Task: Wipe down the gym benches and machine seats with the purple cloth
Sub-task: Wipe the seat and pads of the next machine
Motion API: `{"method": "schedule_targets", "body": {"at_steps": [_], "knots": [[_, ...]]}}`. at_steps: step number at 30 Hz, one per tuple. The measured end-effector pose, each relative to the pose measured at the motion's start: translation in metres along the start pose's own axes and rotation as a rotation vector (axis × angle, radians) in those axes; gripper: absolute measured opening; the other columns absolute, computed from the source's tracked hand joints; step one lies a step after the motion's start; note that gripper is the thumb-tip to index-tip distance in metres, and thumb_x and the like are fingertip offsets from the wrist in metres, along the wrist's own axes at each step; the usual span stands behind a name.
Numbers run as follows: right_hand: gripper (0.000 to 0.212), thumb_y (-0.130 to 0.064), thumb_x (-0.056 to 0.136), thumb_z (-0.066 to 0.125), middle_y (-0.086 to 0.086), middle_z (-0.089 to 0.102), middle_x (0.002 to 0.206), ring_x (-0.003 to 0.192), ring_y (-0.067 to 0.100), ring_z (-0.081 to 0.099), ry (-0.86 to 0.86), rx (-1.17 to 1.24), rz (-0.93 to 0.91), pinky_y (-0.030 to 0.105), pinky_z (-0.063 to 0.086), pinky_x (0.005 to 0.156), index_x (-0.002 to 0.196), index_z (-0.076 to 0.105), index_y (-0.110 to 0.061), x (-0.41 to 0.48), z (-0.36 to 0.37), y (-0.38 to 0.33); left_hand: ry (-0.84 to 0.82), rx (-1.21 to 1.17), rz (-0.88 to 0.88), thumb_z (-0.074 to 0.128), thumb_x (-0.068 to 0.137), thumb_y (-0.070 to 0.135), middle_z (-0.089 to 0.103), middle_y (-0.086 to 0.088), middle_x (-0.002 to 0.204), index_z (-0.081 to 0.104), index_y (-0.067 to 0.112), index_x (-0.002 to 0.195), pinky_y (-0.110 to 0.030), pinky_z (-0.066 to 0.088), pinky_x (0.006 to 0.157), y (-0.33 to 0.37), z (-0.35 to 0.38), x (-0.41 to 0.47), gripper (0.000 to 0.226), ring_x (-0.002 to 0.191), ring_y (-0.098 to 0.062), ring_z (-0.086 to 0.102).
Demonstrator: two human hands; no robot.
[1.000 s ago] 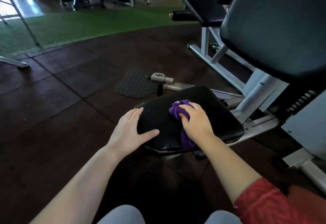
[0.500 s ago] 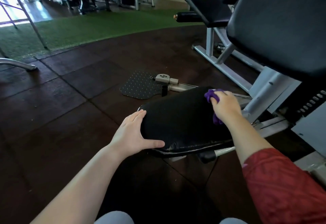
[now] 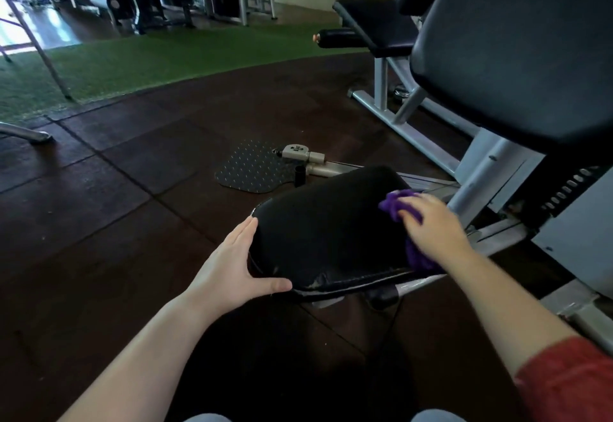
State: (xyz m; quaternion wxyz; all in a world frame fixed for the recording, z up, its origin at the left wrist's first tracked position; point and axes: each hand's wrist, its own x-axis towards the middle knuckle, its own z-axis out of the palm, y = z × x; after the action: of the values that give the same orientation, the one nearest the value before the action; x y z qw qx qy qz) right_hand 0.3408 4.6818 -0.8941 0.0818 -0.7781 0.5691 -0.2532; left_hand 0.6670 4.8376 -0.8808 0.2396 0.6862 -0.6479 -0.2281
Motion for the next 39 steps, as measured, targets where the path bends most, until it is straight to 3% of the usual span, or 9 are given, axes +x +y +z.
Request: {"method": "schedule_targets", "body": {"at_steps": [3,6,12,17,20,25,29,35,39], "knots": [[0.032,-0.035,0.093,0.048,0.013,0.061,0.12,0.108,0.033,0.056,-0.077,-0.078,0.278,0.035,0.042,0.083,0.12,0.06,-0.024,0.051,-0.003,0.033,-0.008,0.021,-0.009,0.076,0.046,0.071,0.012,0.008,0.159,0.011,0.02,0.154,-0.022,0.014,0.115,0.001,-0.001,0.003,0.135,0.145,-0.006,0.011],[0.034,-0.038,0.095,0.044,0.016,0.06,0.119,0.106,0.035,0.057,-0.138,-0.137,0.317,0.032,0.038,0.076,0.123,0.056,-0.025,0.097,0.011,0.023,-0.003,0.036,0.002,0.078,0.046,0.071,0.016,0.006,0.159,0.015,0.019,0.153,-0.024,0.018,0.116,-0.002,-0.001,0.007,0.135,0.144,-0.008,0.016],[0.039,-0.04,0.093,0.047,0.011,0.048,0.133,0.12,0.031,0.048,-0.181,-0.157,0.066,0.034,0.038,0.098,0.129,0.054,-0.028,0.127,0.046,-0.037,0.007,0.045,-0.018,0.08,0.044,0.069,0.024,0.005,0.155,0.021,0.019,0.151,-0.021,0.019,0.112,-0.002,-0.001,0.01,0.132,0.142,-0.01,0.023],[0.033,-0.038,0.089,0.056,0.003,0.056,0.128,0.118,0.023,0.049,-0.265,-0.017,-0.338,0.035,0.039,0.101,0.121,0.061,-0.027,0.062,0.05,-0.1,0.021,0.037,-0.023,0.08,0.044,0.068,0.026,0.003,0.155,0.024,0.018,0.15,-0.021,0.018,0.111,-0.002,0.0,0.006,0.13,0.142,-0.011,0.022],[0.035,-0.034,0.089,0.057,-0.001,0.052,0.132,0.121,0.016,0.046,-0.237,0.049,-0.408,0.031,0.036,0.105,0.123,0.059,-0.027,0.021,0.039,-0.094,0.019,0.034,-0.024,0.08,0.046,0.067,0.024,0.004,0.156,0.022,0.018,0.151,-0.019,0.016,0.111,0.0,0.0,0.003,0.129,0.143,-0.009,0.02],[0.028,-0.022,0.086,0.061,0.008,0.058,0.12,0.114,0.025,0.053,-0.088,0.031,-0.136,0.027,0.035,0.096,0.114,0.066,-0.023,0.048,0.022,-0.034,-0.009,0.035,-0.032,0.081,0.049,0.067,0.02,0.005,0.158,0.019,0.019,0.152,-0.022,0.017,0.113,0.002,-0.001,0.004,0.13,0.144,-0.009,0.017],[0.034,-0.034,0.092,0.049,0.012,0.047,0.131,0.118,0.035,0.047,-0.075,-0.101,0.124,0.033,0.037,0.097,0.125,0.057,-0.027,0.092,0.035,-0.036,-0.005,0.029,-0.044,0.081,0.051,0.065,0.017,0.004,0.158,0.018,0.019,0.152,-0.021,0.016,0.112,0.002,0.001,0.003,0.128,0.144,-0.009,0.015],[0.03,-0.041,0.088,0.05,0.001,0.055,0.124,0.115,0.025,0.05,-0.231,0.001,-0.284,0.035,0.042,0.097,0.115,0.061,-0.031,0.05,0.071,-0.129,0.055,-0.025,-0.041,0.083,0.055,0.06,0.013,0.007,0.159,0.009,0.02,0.153,-0.017,0.011,0.111,0.001,0.007,-0.006,0.129,0.144,-0.004,0.008],[0.036,-0.038,0.09,0.054,-0.006,0.05,0.134,0.123,0.013,0.045,-0.26,0.129,-0.466,0.032,0.037,0.104,0.125,0.056,-0.032,0.001,0.054,-0.134,0.042,-0.021,-0.079,0.063,0.047,0.085,0.011,0.003,0.16,0.007,0.018,0.153,-0.019,0.011,0.112,-0.002,0.009,-0.021,0.137,0.146,-0.007,0.007]]}}
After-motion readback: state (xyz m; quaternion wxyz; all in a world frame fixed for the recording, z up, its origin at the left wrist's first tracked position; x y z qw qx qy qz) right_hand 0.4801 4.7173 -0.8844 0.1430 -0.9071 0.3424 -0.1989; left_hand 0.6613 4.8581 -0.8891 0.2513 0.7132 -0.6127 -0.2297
